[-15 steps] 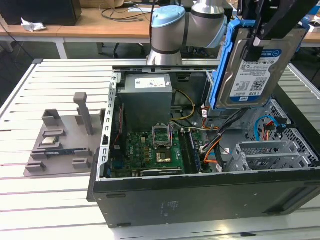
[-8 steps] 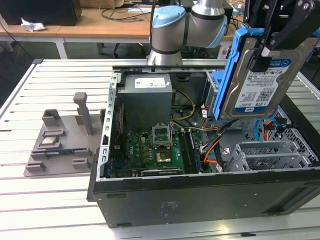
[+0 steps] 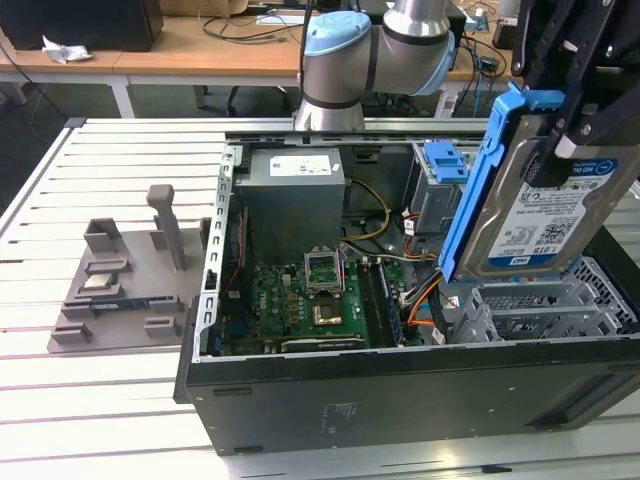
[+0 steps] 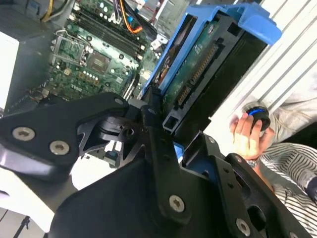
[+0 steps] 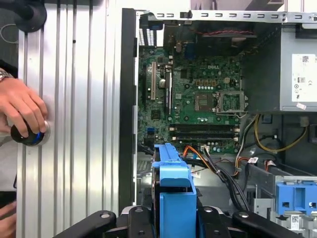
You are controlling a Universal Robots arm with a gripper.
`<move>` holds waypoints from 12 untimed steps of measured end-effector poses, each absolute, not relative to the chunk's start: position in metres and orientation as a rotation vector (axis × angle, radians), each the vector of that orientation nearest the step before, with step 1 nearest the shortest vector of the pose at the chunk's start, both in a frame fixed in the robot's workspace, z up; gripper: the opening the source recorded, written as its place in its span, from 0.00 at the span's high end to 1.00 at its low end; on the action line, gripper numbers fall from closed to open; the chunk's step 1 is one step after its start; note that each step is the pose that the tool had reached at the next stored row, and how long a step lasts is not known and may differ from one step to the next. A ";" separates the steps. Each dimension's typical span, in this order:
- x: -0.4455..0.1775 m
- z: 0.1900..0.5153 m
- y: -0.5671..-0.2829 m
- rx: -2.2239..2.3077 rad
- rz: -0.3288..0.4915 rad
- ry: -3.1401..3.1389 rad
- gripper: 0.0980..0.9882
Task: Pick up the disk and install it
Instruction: 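Pick up the disk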
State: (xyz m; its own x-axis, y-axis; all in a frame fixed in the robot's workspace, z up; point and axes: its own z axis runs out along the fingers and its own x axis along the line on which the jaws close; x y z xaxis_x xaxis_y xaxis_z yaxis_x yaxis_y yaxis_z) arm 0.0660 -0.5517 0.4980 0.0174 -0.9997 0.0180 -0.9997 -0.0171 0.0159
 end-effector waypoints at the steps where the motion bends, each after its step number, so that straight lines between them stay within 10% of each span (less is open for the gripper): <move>1: 0.066 0.498 -0.552 2.228 -0.009 -2.192 0.70; 12: 0.081 0.494 -0.553 2.238 -0.060 -2.224 0.70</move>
